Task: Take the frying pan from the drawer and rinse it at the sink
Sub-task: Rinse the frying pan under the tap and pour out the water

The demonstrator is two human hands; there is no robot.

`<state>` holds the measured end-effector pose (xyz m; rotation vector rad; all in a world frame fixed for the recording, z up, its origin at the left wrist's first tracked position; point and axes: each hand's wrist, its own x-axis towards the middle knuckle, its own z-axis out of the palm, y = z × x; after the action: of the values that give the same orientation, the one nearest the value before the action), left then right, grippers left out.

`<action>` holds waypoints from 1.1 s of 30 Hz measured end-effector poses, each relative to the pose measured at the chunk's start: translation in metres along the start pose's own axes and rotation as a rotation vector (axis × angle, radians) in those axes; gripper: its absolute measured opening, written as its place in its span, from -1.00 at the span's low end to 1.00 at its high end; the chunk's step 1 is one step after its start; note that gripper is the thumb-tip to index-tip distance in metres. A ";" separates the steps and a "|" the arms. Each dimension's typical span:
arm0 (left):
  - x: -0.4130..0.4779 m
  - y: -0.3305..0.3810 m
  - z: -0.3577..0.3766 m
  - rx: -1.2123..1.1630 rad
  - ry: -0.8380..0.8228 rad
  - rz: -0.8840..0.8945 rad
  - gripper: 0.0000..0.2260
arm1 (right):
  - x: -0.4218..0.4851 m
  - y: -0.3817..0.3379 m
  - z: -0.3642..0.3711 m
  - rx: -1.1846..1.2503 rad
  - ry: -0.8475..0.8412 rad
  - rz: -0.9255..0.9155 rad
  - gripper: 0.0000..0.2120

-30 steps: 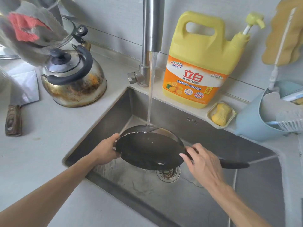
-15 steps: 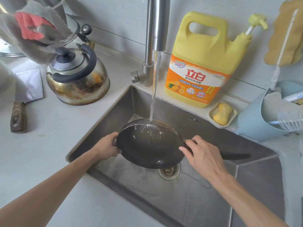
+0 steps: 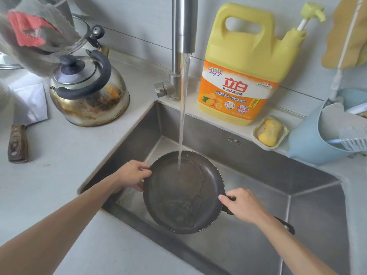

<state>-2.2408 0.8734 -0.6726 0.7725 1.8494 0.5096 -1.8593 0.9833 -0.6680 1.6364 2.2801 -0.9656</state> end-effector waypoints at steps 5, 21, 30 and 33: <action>0.001 0.005 0.001 -0.016 0.004 0.006 -0.79 | -0.002 0.000 0.004 0.016 -0.021 0.015 -0.50; 0.064 -0.020 0.028 0.178 -0.047 -0.098 -0.76 | 0.012 0.015 0.060 0.022 0.132 0.049 -0.53; 0.057 0.002 0.026 0.448 0.090 -0.039 -0.79 | 0.025 0.031 0.085 0.058 0.110 0.051 -0.50; 0.031 0.047 0.009 0.506 0.344 0.202 -0.71 | 0.026 0.034 0.087 0.057 0.108 0.038 -0.49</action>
<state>-2.2280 0.9285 -0.6657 1.2830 2.2715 0.3120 -1.8577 0.9589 -0.7618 1.7900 2.2997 -0.9649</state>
